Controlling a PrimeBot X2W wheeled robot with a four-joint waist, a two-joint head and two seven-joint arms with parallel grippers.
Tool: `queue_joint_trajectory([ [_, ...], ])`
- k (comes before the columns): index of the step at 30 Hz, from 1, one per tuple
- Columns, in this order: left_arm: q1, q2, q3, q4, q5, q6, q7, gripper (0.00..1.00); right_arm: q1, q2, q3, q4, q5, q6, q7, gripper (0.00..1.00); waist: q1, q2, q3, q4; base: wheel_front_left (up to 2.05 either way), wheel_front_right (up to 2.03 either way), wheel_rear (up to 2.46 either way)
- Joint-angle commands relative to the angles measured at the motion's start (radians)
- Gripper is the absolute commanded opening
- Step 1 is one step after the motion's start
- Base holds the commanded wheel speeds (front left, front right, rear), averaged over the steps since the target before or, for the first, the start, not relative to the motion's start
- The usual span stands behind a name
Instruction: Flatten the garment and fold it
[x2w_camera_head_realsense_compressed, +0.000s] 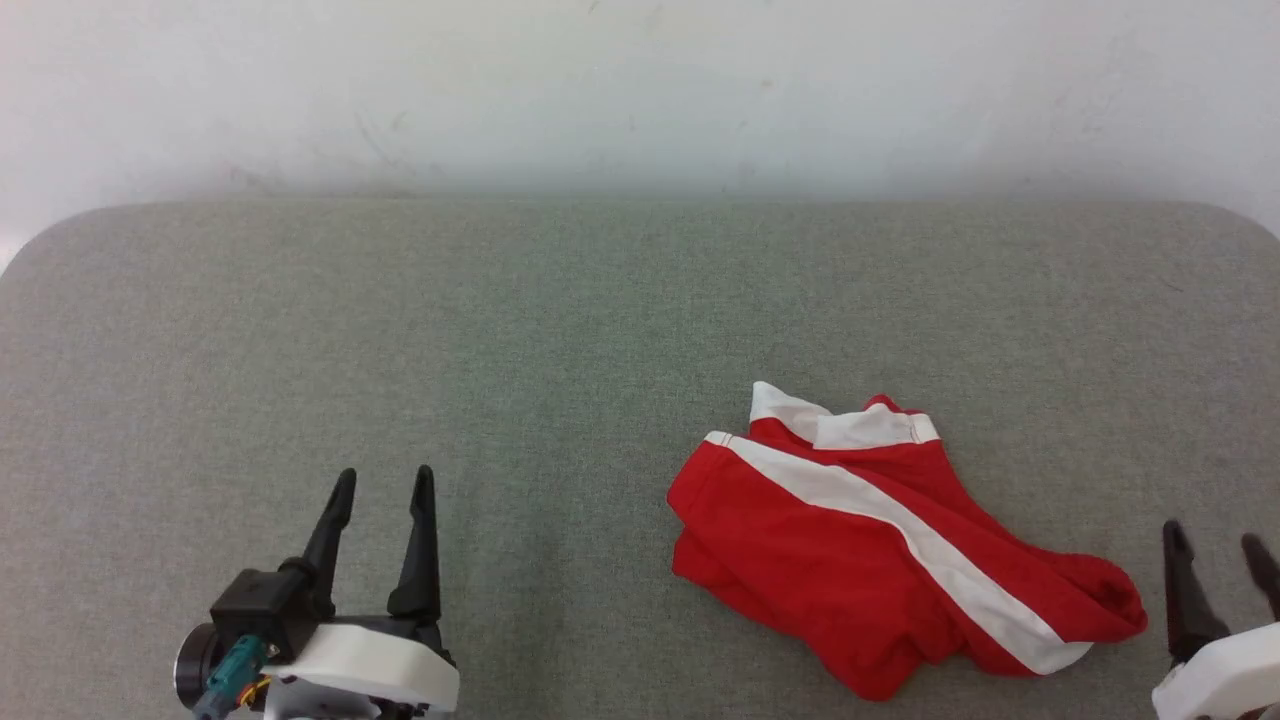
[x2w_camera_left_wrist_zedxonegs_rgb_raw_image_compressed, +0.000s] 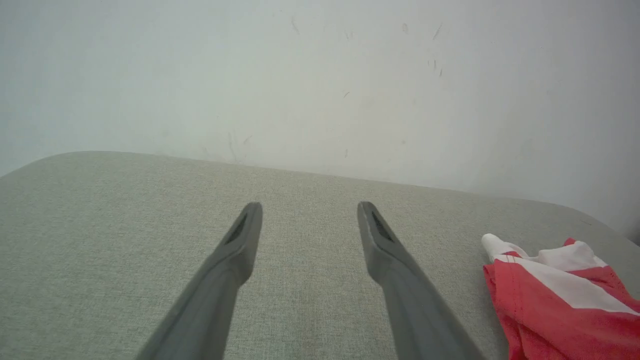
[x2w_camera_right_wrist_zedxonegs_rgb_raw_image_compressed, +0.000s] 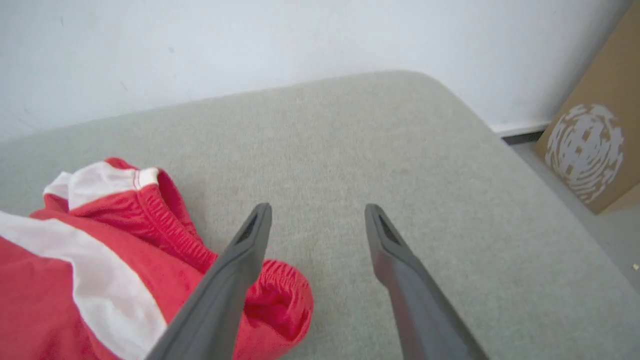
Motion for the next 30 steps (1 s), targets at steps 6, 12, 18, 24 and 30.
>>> queue_joint_trajectory([
  [6,-0.019,-0.007,-0.032,-0.001,0.022,-0.003,0.022,1.0,0.007,0.006,0.065,-0.072,-0.088,-0.001,-0.13,1.0,0.0001,-0.0001,-0.025,-0.005,0.0,0.0,0.0],
  [12,-0.089,-0.031,-0.151,-0.005,0.031,-0.046,0.153,1.0,0.043,0.007,0.138,-0.126,-0.108,-0.001,-0.132,1.0,0.0001,-0.0001,-0.028,-0.007,0.0,0.0,0.0],
  [18,-0.194,-0.057,-0.322,0.077,-0.009,-0.092,0.435,1.0,0.047,0.007,0.187,-0.17,-0.112,-0.001,-0.113,1.0,0.0001,-0.0001,-0.009,-0.032,0.0,0.0,0.0],
  [24,-0.258,-0.064,-0.411,0.181,-0.033,-0.102,0.62,1.0,0.037,0.007,0.214,-0.165,-0.102,-0.001,-0.111,1.0,0.0001,-0.0001,0.006,-0.078,0.0,0.0,0.0],
  [30,-0.315,-0.067,-0.424,0.3,-0.046,-0.099,0.672,1.0,0.023,0.007,0.235,-0.15,-0.113,-0.001,-0.121,1.0,0.0001,-0.0001,0.034,-0.115,0.0,0.0,0.0],
])
